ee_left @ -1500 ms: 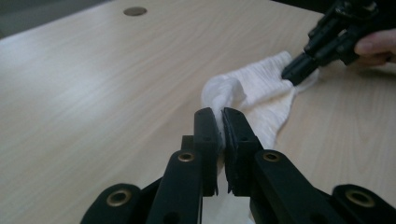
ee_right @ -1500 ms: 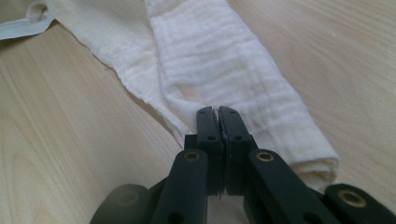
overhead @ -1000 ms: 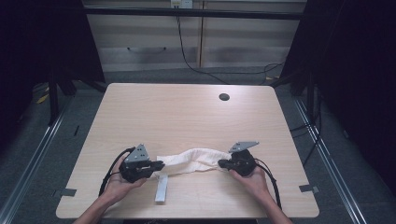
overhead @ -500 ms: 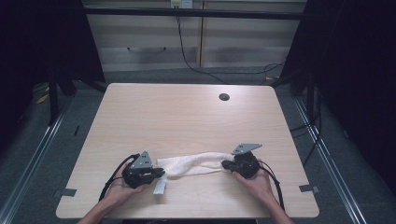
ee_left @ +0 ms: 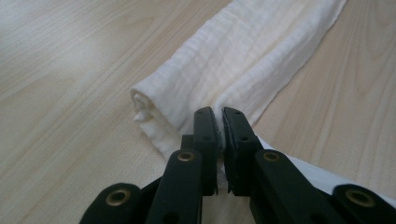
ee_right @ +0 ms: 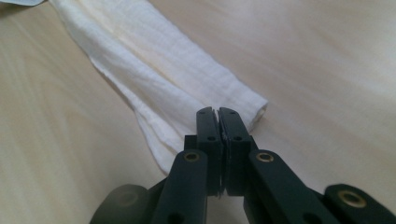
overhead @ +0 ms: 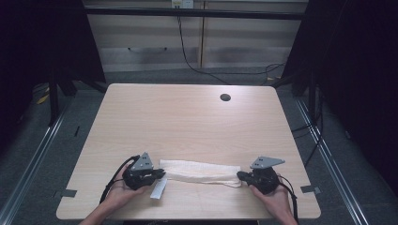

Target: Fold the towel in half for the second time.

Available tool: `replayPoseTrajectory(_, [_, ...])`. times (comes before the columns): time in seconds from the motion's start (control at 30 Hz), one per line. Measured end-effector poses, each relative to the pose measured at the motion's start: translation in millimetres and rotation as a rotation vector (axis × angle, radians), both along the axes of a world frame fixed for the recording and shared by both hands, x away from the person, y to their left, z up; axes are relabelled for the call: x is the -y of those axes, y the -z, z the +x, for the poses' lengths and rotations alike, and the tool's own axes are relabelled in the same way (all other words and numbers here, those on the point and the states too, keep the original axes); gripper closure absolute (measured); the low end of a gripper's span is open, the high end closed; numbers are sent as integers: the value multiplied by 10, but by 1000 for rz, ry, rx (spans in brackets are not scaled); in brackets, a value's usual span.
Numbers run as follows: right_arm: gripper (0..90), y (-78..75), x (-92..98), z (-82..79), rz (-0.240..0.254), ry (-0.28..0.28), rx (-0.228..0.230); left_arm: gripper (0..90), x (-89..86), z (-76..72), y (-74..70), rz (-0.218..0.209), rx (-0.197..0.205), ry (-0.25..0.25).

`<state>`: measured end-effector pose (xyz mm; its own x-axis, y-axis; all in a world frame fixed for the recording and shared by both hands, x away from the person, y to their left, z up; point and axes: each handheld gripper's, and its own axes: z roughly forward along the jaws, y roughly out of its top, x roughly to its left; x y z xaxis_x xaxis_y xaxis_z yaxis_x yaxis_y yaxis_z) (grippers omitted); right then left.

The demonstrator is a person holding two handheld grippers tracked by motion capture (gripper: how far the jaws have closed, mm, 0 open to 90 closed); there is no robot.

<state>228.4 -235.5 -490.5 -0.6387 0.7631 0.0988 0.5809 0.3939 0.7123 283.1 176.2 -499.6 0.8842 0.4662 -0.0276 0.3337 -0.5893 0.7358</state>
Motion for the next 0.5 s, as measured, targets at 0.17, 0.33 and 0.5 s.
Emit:
replayPoseTrajectory(0.17, [883,42,-65,-67,-17,-31,-9,846,-10,17,5,-4,3,-2])
replayPoseTrajectory(0.33, [883,53,-77,53,-20,-8,-7,846,-30,130,24,-25,-4,-36])
replayPoseTrajectory(0.5, [883,61,-100,259,-51,29,21,846,-23,267,32,-27,2,-63])
